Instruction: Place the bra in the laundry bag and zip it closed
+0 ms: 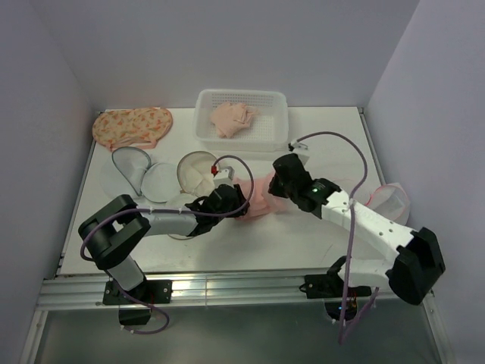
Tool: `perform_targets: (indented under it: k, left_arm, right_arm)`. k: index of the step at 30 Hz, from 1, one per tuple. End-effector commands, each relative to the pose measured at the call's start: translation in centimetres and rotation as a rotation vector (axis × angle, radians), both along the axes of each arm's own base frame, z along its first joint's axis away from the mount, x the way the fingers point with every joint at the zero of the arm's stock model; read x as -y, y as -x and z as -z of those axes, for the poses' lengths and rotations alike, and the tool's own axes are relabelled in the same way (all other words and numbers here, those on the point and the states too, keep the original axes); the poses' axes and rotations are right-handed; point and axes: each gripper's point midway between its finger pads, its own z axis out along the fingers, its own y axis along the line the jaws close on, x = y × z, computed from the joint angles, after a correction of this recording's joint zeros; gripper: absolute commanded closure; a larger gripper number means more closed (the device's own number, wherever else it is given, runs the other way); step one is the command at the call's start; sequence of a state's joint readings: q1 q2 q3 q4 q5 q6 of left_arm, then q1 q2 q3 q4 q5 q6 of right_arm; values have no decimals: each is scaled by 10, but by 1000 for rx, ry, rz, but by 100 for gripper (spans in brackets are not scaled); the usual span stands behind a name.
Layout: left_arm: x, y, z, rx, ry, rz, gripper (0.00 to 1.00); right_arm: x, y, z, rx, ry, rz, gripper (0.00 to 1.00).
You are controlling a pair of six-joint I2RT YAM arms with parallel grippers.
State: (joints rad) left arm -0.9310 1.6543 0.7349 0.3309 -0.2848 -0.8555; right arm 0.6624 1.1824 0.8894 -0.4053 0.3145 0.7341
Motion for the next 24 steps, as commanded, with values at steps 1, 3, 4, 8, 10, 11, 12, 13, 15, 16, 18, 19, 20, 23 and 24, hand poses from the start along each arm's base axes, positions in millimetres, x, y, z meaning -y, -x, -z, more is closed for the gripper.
perform_targets:
  k: [1,3,4,8,10,11,12,13,15,16,18,19,20,23,24]
  left_arm:
    - [9,3,-8,21,74,24,58]
    - [8,4,-9,25,83,24,56]
    - [6,5,-10,27,89,25,55]
    - [1,9,-11,31,100,23,49]
    - [-4,13,-10,32,103,19,42]
    - [-6,13,-11,37,106,13,39]
    - [-9,13,-12,41,110,6,34]
    - [-13,16,-14,43,115,2,31]
    - [-19,16,-16,50,116,-18,27]
    - [-24,18,-19,57,120,-27,26]
    - [-31,18,-22,65,120,-49,25]
    - [-34,19,-26,74,127,-55,25]
    - [-36,19,-28,78,128,-59,25]
    - [-40,19,-36,93,133,-70,24]
    - [-40,18,-38,98,135,-72,24]
  right_arm:
    - [-21,-7,7,-9,36,-21,100]
    - [-37,-8,25,-53,53,-51,100]
    - [-47,-13,24,-52,38,-65,100]
    - [-69,-20,41,-84,32,-92,100]
    - [-78,-25,47,-91,15,-102,100]
    - [-81,-26,49,-96,8,-107,100]
    - [-83,-27,54,-104,14,-106,98]
    - [-86,-30,51,-100,6,-107,97]
    - [-89,-32,51,-102,7,-111,94]
    - [-91,-34,47,-96,1,-113,93]
    - [-93,-36,42,-86,-8,-115,89]
    - [-94,-36,39,-82,-11,-118,87]
    - [-95,-37,36,-76,-17,-119,86]
    - [-95,-36,25,-58,-34,-125,78]
    - [-94,-35,22,-54,-36,-126,75]
